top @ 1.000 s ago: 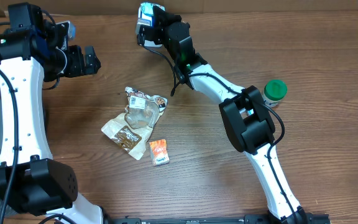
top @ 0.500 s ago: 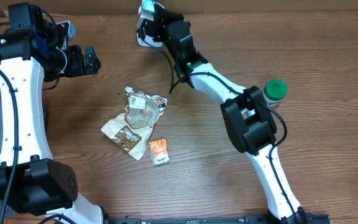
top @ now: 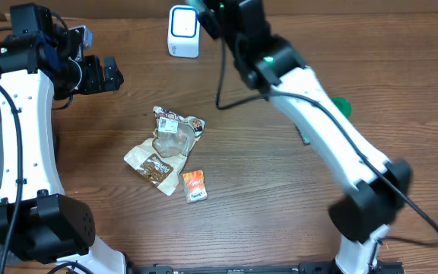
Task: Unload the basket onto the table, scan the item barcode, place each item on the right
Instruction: 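Carry the package right and release it near the teal pack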
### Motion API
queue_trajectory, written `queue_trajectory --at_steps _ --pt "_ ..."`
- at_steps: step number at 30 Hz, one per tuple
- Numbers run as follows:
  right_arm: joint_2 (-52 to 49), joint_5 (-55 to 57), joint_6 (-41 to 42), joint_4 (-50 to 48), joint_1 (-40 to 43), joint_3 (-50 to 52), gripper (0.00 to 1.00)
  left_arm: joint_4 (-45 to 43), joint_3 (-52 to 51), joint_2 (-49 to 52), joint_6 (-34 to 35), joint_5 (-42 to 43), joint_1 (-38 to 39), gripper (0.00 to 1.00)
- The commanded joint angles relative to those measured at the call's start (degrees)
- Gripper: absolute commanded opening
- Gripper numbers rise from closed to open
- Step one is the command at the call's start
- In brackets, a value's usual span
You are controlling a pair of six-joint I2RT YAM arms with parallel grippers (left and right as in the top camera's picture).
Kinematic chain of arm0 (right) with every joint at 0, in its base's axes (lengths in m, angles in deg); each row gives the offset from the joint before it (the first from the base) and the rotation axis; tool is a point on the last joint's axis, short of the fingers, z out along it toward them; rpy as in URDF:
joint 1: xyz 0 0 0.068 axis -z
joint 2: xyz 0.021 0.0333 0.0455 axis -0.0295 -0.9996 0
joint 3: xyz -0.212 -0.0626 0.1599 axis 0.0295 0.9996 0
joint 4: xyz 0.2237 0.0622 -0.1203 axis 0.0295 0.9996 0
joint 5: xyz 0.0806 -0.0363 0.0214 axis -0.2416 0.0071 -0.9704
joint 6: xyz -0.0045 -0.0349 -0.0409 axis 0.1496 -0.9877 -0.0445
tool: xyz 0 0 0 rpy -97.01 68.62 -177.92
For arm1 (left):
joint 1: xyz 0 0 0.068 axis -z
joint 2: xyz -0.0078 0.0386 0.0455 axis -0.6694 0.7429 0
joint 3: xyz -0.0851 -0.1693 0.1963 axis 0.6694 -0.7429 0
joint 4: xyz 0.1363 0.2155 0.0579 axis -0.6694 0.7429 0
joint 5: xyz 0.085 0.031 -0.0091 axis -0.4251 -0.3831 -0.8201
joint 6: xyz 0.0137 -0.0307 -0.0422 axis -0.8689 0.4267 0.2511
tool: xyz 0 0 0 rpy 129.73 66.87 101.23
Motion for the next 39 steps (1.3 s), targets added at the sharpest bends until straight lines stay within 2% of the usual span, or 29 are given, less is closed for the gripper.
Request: queue_trajectory --at_steps 1,3,6,10,15,21,28,30,31,32,33,34,39 --pt "3.3 -9.7 21.0 11.5 2.6 -0.3 0.06 -0.1 0.2 0.5 -0.9 0.4 0.4 1.00" --pt "3.5 -15.6 24.7 21.2 4.6 -0.3 0.06 -0.1 0.2 0.5 -0.9 0.4 0.4 1.00" --pt "2.2 -21.5 26.1 32.2 7.3 0.7 0.05 -0.1 0.2 0.5 -0.9 0.4 0.4 1.00" --pt "0.2 -23.3 25.8 40.5 10.8 6.9 0.05 -0.1 0.2 0.5 -0.9 0.4 0.4 1.00" --pt "0.1 -25.4 25.8 38.7 13.2 16.1 0.05 -0.1 0.2 0.5 -0.9 0.4 0.4 1.00" --pt "0.1 -25.3 25.8 31.3 16.7 26.9 0.06 -0.1 0.2 0.5 -0.9 0.4 0.4 1.00" --pt "0.1 -25.4 25.8 29.2 22.1 32.2 0.06 -0.1 0.2 0.5 -0.9 0.4 0.4 1.00" --pt "0.1 -25.4 25.8 29.4 22.7 32.5 0.10 -0.1 0.2 0.5 -0.9 0.4 0.4 1.00" --pt "0.1 -25.5 25.4 29.6 22.7 32.5 0.14 -0.1 0.2 0.5 -0.9 0.4 0.4 1.00" --pt "0.1 -25.9 24.6 29.6 22.6 32.5 0.31 -0.1 0.2 0.5 -0.9 0.4 0.4 1.00" --pt "0.1 -26.6 23.5 29.6 22.6 32.5 0.57 -0.1 0.2 0.5 -0.9 0.4 0.4 1.00" --pt "0.1 -27.6 22.3 29.6 22.5 32.5 0.72 -0.1 0.2 0.5 -0.9 0.4 0.4 1.00" --pt "0.1 -29.9 20.9 30.4 22.5 31.4 0.92 -0.1 0.2 0.5 -0.9 0.4 0.4 1.00"
